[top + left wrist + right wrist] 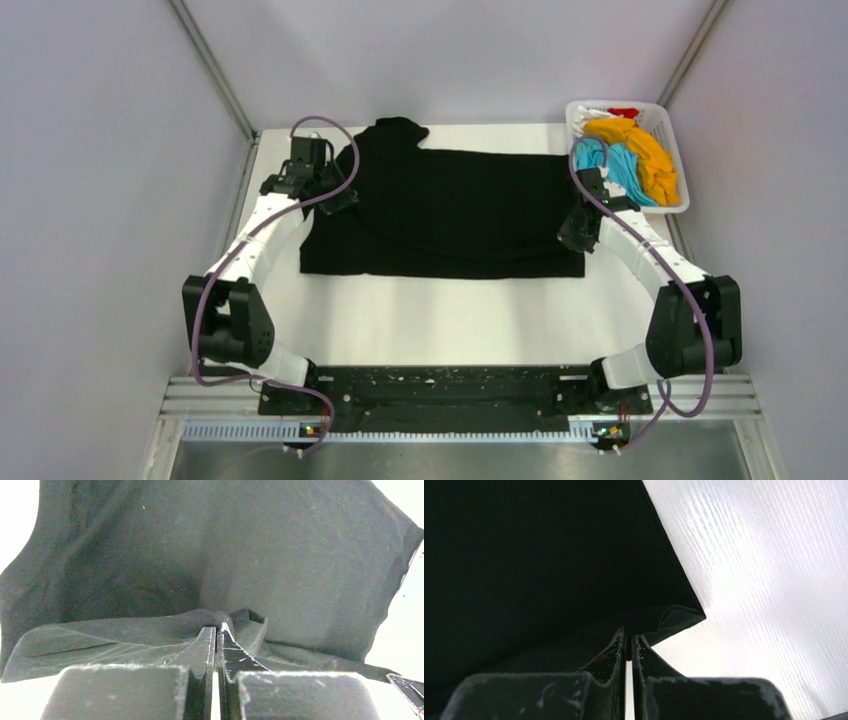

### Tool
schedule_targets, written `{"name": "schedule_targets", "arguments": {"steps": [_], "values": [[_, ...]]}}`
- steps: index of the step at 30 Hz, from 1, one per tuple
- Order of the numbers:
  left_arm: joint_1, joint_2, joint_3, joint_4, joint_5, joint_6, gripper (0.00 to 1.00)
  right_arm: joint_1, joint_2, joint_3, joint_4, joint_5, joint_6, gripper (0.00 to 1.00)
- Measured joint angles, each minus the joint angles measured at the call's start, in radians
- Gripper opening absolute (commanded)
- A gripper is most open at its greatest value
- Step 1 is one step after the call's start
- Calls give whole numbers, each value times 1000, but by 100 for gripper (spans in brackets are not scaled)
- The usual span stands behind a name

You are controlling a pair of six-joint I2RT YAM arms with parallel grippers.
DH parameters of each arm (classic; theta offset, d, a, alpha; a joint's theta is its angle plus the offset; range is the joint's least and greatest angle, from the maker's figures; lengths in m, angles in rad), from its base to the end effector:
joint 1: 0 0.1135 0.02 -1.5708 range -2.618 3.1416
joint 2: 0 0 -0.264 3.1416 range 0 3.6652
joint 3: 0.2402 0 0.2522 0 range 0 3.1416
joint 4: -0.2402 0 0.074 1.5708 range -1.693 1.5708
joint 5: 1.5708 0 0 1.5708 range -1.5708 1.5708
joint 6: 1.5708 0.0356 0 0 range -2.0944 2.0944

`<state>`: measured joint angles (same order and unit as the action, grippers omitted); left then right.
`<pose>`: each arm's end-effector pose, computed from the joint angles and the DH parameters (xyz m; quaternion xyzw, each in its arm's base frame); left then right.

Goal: Fold and stack the t-shirts
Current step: Fold the flattened tshirt in 1/3 of the way

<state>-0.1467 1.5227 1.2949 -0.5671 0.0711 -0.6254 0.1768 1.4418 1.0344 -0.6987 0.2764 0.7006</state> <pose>0.3322 -0.0516 0.3022 -0.2062 0.9019 -0.1728 0.3378 0.2805 0.0403 0.2366 0.2802 0.9228 -0.0245 0.2634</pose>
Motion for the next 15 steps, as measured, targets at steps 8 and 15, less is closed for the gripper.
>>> {"name": "schedule_targets", "arguments": {"steps": [8, 15], "values": [[26, 106, 85, -1, 1, 26, 0, -9, 87, 63, 19, 13, -22, 0], [43, 190, 138, -9, 4, 38, 0, -10, 137, 103, 59, 33, -39, 2]]}}
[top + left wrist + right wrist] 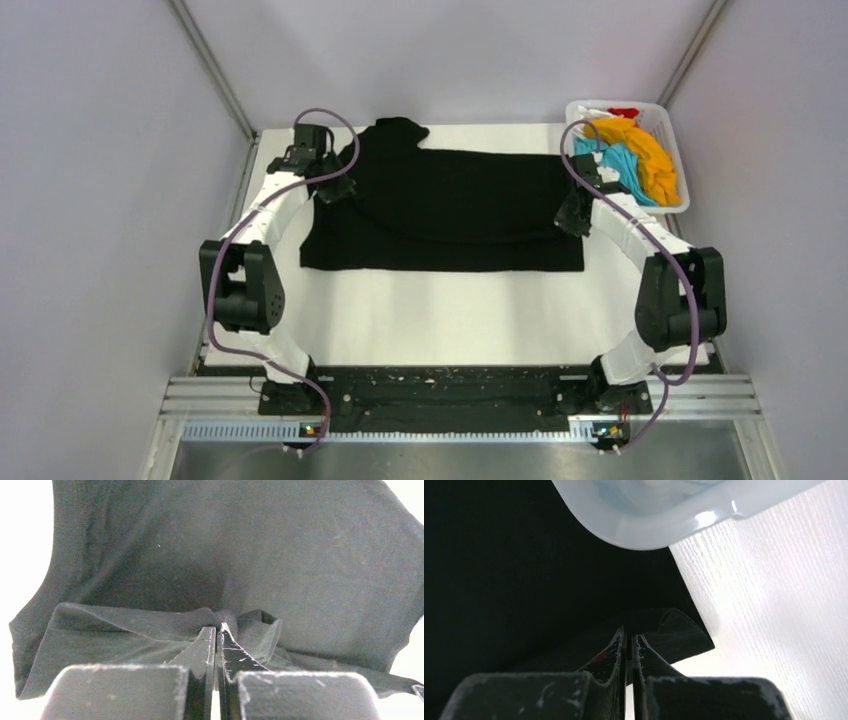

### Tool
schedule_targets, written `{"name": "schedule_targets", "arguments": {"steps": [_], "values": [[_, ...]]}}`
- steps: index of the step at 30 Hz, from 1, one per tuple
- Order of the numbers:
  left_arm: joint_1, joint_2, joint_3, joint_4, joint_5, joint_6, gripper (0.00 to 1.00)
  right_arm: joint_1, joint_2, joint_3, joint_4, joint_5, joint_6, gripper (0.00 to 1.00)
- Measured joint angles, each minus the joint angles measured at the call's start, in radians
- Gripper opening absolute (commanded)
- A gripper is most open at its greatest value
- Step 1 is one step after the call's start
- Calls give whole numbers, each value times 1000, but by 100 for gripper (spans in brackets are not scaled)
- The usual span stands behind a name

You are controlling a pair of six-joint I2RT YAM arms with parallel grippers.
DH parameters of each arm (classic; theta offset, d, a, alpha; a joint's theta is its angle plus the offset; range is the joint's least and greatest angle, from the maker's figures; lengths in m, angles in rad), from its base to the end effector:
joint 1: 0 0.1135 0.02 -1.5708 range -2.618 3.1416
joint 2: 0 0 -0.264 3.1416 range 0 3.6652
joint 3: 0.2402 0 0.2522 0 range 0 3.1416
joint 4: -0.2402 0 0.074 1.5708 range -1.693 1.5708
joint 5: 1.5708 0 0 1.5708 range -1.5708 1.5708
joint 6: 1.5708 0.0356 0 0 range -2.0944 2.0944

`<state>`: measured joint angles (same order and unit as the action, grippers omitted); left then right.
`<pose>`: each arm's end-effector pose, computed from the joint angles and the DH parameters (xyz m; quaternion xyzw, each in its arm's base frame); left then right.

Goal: Fold and stack the t-shirts
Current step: Fold the flattened tshirt in 1/3 of the way

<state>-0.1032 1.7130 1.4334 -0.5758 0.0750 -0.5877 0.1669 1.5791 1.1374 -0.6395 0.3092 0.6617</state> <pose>0.3789 -0.0419 0.2822 -0.2118 0.9119 -0.1515 0.3173 0.3174 0.0425 0.2318 0.2709 0.9203 -0.0404 0.2794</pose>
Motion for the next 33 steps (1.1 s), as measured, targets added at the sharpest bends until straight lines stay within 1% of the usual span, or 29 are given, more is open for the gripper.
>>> {"name": "schedule_targets", "arguments": {"steps": [5, 6, 7, 8, 9, 10, 11, 12, 13, 14, 17, 18, 19, 22, 26, 29, 33], "values": [[11, 61, 43, 0, 0, 8, 0, -1, 48, 18, 41, 24, -13, 7], [13, 78, 56, 0, 0, 8, 5, -2, 59, 19, 47, 29, -15, 9], [14, 91, 64, 0, 0, 8, 15, -3, 71, 25, 51, 32, -16, 13], [16, 111, 79, 0, -1, 10, 35, -5, 85, 31, 58, 36, -16, 21], [18, 126, 91, 0, -2, 12, 58, -6, 99, 38, 64, 41, -15, 30], [20, 146, 108, 0, -3, 14, 74, -6, 111, 44, 71, 47, -15, 41], [21, 165, 124, 1, -5, 16, 87, -7, 120, 51, 77, 54, -12, 48], [24, 184, 142, 0, -6, 16, 94, -8, 126, 58, 80, 60, -15, 53], [26, 203, 163, -1, -6, 15, 98, -8, 127, 63, 82, 64, -11, 57], [30, 224, 188, -2, -5, 10, 99, -8, 127, 67, 86, 67, -13, 61], [39, 251, 239, -6, 6, 11, 99, -8, 125, 74, 114, 61, -24, 86], [42, 251, 244, -5, 12, 11, 99, -8, 121, 72, 126, 56, -31, 92], [43, 247, 245, -5, 17, 11, 99, -8, 112, 66, 141, 47, -40, 95], [45, 228, 220, 3, 33, 11, 99, 1, 61, 23, 177, 3, -65, 96], [45, 179, 111, 26, 73, 11, 99, 35, 13, -40, 233, -66, -93, 96], [45, 177, 62, 31, 122, 11, 99, 95, 36, -53, 269, -117, -116, 96], [45, 201, 42, 37, 156, 12, 99, 169, 117, -53, 337, -181, -146, 96]]}}
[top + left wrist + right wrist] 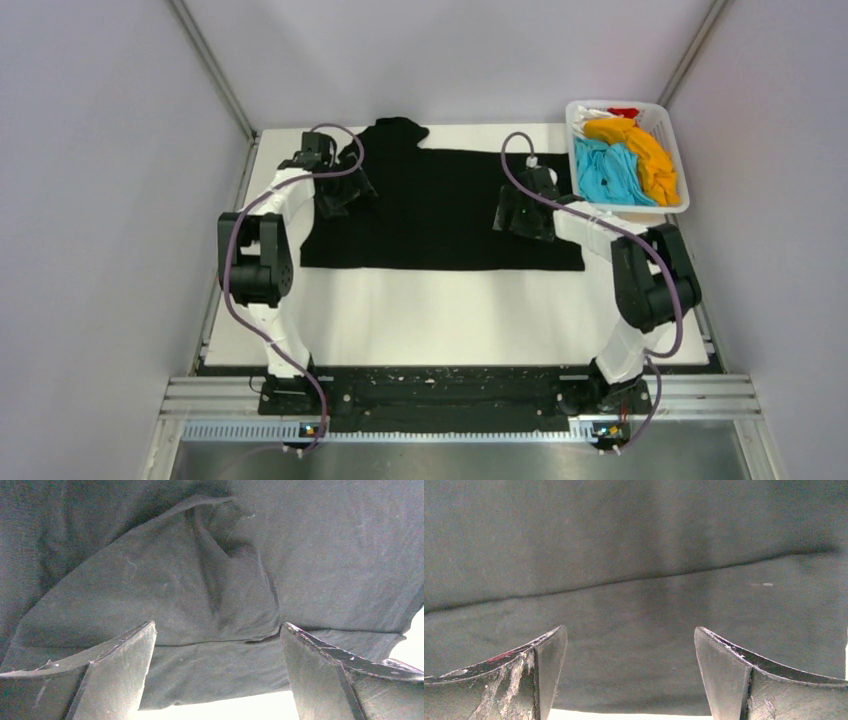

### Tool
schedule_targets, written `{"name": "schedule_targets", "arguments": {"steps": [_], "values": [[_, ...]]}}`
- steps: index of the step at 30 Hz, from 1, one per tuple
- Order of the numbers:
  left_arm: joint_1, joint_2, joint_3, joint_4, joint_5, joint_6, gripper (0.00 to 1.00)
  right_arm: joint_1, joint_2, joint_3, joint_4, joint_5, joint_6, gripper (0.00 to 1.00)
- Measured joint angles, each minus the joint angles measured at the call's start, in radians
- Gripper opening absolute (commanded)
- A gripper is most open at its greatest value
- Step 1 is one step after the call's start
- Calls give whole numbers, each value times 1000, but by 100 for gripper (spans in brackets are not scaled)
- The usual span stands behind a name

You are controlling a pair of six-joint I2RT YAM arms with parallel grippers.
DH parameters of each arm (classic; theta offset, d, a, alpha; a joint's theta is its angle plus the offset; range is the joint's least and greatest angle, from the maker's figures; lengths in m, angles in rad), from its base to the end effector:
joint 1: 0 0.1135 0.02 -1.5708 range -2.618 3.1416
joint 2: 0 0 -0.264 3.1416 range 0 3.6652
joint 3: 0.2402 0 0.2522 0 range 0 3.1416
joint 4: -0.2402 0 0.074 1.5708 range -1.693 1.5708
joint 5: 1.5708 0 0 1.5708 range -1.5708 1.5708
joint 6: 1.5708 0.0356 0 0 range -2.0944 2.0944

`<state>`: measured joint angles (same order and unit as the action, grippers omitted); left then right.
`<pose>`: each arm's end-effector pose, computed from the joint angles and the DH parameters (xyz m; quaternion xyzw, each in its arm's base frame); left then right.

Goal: Fold and stack the t-shirts
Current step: Fold the flattened tshirt in 1/3 of the way

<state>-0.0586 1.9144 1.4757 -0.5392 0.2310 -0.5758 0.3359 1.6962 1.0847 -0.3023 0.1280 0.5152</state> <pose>0.4157 -0.0326 0.2222 -0.2104 0.9270 -0.1952 0.2413 0.3365 0.1127 0.1974 0.1051 0.9389 0.0778 0.3182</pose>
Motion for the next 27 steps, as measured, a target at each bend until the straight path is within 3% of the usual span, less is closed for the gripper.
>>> {"name": "schedule_targets", "arguments": {"steps": [6, 10, 19, 27], "values": [[13, 24, -54, 31, -2, 3, 99, 21, 87, 1, 53, -45, -24, 96], [32, 1, -176, 101, 10, -10, 99, 21, 76, -34, 105, -52, -27, 96], [36, -270, -525, 194, -47, -66, 99, 48, -71, -235, 200, -80, -32, 96], [37, -566, -779, 64, -123, -153, 99, 120, -264, -393, 107, -132, 16, 96]]}}
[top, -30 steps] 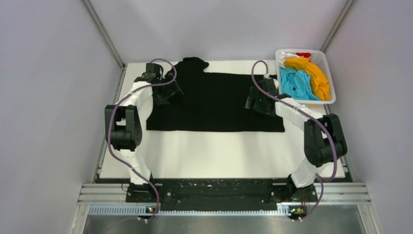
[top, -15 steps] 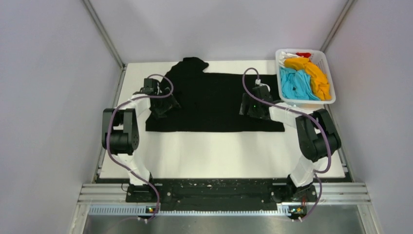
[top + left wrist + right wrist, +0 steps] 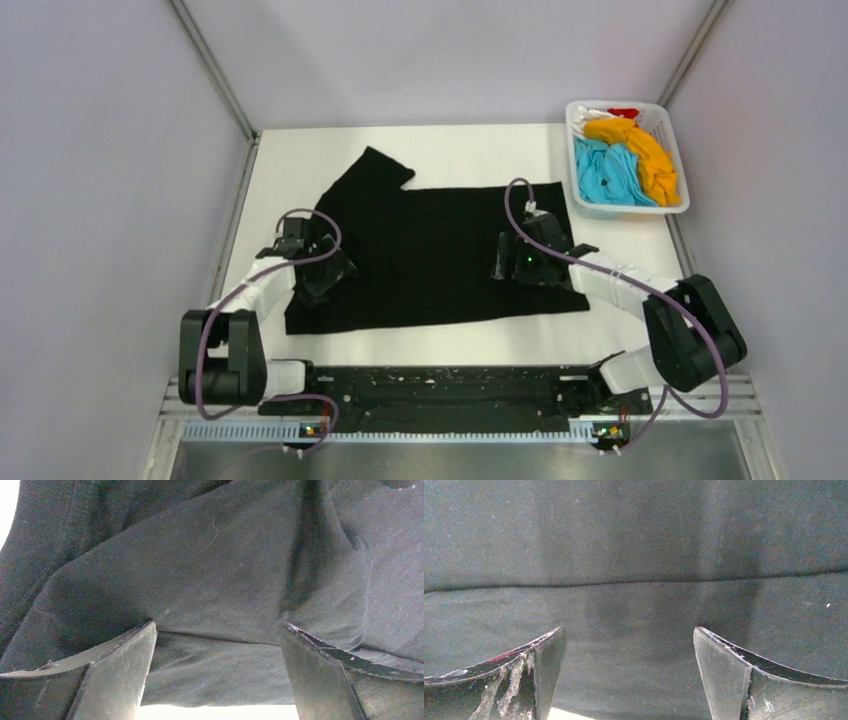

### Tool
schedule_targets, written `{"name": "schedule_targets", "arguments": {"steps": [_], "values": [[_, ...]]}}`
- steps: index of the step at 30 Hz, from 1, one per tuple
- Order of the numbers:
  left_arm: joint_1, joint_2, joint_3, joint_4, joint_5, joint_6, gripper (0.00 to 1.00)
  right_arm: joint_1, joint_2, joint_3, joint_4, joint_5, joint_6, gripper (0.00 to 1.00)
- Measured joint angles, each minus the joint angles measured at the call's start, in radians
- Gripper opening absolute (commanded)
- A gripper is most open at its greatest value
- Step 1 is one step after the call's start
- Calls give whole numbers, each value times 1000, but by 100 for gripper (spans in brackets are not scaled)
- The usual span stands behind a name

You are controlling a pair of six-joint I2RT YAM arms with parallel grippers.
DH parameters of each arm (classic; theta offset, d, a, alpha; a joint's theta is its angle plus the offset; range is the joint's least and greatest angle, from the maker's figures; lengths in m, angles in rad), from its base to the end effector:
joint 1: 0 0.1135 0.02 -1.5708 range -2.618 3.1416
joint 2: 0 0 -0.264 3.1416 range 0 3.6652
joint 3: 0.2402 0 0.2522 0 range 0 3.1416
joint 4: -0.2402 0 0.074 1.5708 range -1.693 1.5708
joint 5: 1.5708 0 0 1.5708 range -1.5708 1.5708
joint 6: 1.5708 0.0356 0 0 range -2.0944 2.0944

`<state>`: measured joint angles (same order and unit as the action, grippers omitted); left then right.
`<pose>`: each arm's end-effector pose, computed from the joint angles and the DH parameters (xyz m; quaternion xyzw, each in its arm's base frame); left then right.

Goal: Fold and stack the t-shirts
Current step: Fold the flattened tshirt in 1/3 of the way, then grab the side of the flattened tshirt furthest away from the robot with both arms

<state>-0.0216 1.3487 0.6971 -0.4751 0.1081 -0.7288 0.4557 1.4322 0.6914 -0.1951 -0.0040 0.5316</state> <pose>0.2399 -0.0090 0.1714 -0.3261 0.9179 -0.1296 0.1853 0.2422 0.1189 0.1657 0.0354 0.9494 0.1496 0.2740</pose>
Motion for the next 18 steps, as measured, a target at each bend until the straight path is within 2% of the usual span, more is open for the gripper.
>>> {"name": "schedule_targets", "arguments": {"steps": [4, 10, 15, 18], "values": [[0, -87, -48, -89, -27, -24, 99, 27, -61, -32, -72, -27, 31, 96], [0, -156, -37, -194, -69, -28, 99, 33, -95, -26, -181, -35, 48, 99], [0, -146, 91, -200, -77, -6, 99, 33, -95, 70, -264, 61, 56, 99], [0, -80, 225, -130, -71, 23, 99, 33, -95, 157, -255, 170, 56, 99]]}}
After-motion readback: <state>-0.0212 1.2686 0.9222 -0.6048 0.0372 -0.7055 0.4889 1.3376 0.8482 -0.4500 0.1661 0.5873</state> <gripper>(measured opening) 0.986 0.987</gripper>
